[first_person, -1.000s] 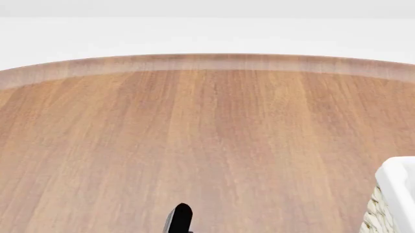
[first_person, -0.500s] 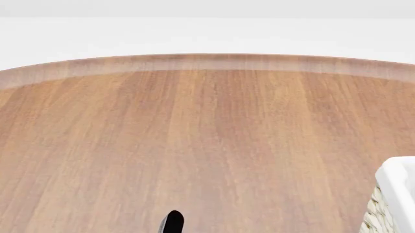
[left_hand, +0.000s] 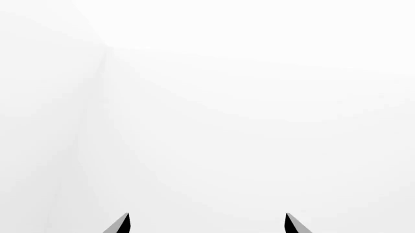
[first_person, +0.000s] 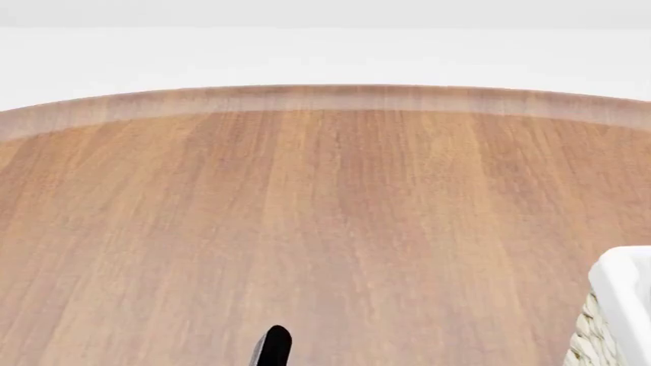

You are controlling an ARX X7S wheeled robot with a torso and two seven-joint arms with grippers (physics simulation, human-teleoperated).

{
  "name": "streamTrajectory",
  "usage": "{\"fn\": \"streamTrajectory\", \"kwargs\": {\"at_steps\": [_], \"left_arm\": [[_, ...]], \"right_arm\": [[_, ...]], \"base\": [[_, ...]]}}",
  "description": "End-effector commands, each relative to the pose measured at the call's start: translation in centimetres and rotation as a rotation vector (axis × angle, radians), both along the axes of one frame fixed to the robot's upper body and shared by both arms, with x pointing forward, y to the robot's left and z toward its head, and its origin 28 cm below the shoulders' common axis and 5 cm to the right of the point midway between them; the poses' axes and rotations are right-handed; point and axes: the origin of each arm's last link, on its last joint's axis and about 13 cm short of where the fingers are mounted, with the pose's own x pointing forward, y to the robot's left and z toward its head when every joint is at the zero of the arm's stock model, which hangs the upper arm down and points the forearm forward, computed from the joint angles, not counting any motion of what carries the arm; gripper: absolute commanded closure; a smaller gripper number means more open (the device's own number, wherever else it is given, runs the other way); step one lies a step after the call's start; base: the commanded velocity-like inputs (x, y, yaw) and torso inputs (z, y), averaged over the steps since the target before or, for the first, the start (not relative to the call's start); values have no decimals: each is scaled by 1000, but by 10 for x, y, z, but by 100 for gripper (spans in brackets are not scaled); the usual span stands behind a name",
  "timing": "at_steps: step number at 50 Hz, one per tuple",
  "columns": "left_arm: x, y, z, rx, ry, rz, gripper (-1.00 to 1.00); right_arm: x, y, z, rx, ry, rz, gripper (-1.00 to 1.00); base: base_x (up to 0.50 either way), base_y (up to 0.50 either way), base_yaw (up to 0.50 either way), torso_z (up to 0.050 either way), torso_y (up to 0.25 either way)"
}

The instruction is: Pick the milk and place it in the basket.

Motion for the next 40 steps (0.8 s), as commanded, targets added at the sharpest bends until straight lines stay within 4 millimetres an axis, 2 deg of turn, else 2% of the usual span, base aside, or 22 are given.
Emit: {"fn": "streamTrajectory", "kwargs": {"at_steps": [1, 2, 9, 20, 40], "left_arm": [[1, 0, 0, 1, 0, 1, -100], [1, 0, 0, 2, 1, 0, -100], [1, 0, -1, 2, 4, -3, -100], [0, -1, -2, 3, 4, -3, -100], [0, -1, -2, 2, 4, -3, -100]], "right_arm": [[5, -2, 2, -25, -40, -102, 100], [9, -3, 8, 2, -59, -165, 100], [14, -5, 32, 39, -144, -292, 100], [4, -12, 73, 62, -278, -446, 100], [-6, -26, 105, 186, -354, -641, 100]], "base": [[0, 3, 3, 0, 0], [0, 3, 3, 0, 0], [3, 1, 1, 0, 0], [1, 0, 0, 0, 0], [0, 0, 0, 0, 1]]}}
